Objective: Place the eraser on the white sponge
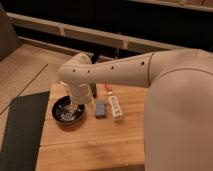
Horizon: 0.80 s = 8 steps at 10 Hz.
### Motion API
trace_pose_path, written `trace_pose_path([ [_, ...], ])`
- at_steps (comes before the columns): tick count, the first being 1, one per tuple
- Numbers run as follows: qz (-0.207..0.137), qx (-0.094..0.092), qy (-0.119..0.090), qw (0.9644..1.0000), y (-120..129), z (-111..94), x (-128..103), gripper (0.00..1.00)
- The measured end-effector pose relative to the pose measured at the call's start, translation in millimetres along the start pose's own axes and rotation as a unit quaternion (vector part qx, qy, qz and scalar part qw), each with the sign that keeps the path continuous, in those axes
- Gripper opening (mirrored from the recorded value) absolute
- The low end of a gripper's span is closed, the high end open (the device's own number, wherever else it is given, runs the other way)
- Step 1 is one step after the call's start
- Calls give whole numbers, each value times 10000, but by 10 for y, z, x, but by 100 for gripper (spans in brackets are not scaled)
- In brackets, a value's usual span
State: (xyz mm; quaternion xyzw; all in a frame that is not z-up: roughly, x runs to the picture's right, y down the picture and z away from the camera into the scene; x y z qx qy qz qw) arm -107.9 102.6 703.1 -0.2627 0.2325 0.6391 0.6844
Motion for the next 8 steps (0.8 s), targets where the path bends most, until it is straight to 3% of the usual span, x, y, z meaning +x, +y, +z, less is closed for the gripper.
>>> trace_pose_path([
  [1, -15, 13, -40, 10000, -1, -5, -27, 65],
  [2, -81, -72, -257, 9996, 31, -56, -156, 65],
  [3, -237, -207, -624, 9976, 50, -167, -374, 65],
  [5, -705, -473, -1501, 9850, 46, -584, -798, 65],
  [6, -936, -560, -1932, 9751, 16, -830, -970, 65],
  [7, -1050, -599, -2109, 9700, 25, -944, -1028, 65],
  [8, -1077, -602, -2132, 9692, 36, -957, -1036, 65],
])
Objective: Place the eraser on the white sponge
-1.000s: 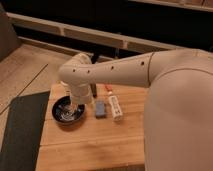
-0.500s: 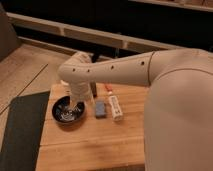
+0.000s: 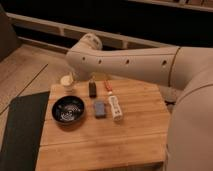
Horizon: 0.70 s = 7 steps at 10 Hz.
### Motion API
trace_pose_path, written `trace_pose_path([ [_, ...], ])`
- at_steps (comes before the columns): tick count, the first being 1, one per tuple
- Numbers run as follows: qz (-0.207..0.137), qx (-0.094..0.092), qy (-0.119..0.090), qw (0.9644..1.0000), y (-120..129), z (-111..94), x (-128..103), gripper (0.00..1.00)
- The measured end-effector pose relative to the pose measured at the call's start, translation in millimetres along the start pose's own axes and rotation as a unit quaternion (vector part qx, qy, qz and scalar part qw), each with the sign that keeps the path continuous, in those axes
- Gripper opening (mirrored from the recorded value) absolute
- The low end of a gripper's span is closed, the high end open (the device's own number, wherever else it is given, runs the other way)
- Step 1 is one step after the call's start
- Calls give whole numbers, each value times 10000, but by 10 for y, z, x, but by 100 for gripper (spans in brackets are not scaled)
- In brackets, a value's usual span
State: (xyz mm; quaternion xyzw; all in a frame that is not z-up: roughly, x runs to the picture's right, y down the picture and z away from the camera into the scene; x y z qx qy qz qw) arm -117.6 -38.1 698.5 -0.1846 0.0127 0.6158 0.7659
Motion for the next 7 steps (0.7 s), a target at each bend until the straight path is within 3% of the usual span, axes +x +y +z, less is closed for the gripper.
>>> trace_pose_path([
  [2, -15, 6, 44, 10000, 11, 15, 40, 65],
  [3, 115, 81, 190, 9997, -56, 104, 137, 65],
  [5, 482, 466, 547, 9963, -545, 426, 245, 65],
  [7, 547, 545, 711, 9945, -828, 728, 198, 65],
])
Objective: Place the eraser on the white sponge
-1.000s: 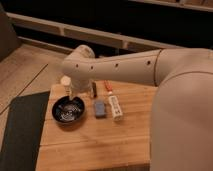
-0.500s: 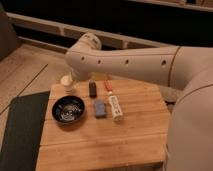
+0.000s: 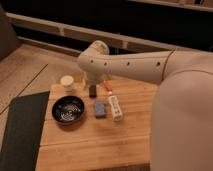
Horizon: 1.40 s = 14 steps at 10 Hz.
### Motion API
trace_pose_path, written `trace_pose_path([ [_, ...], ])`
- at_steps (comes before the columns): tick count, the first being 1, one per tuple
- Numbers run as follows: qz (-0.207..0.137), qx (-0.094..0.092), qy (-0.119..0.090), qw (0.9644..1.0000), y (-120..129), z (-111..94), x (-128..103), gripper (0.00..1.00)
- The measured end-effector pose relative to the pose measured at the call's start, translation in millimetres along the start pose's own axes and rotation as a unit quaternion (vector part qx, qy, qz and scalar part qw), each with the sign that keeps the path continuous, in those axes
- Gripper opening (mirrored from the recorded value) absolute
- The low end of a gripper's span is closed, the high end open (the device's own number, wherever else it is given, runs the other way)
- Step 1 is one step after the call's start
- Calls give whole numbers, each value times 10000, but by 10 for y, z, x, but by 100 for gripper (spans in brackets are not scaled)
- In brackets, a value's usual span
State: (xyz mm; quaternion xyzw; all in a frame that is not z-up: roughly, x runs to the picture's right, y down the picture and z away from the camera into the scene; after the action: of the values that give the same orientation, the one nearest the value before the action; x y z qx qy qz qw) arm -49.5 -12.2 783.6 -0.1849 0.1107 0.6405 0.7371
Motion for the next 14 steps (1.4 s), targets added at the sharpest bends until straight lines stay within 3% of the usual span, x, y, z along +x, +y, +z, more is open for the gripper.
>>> trace_pose_path([
  [1, -69, -170, -24, 9998, -89, 289, -251, 65],
  [4, -212, -488, -223, 9983, -236, 750, -719, 65],
  [9, -167, -502, -321, 9981, -347, 888, -878, 65],
  [12, -565, -530, -309, 9965, -186, 1112, -986, 65],
  [14, -872, -489, -110, 9949, -98, 1308, -943, 65],
])
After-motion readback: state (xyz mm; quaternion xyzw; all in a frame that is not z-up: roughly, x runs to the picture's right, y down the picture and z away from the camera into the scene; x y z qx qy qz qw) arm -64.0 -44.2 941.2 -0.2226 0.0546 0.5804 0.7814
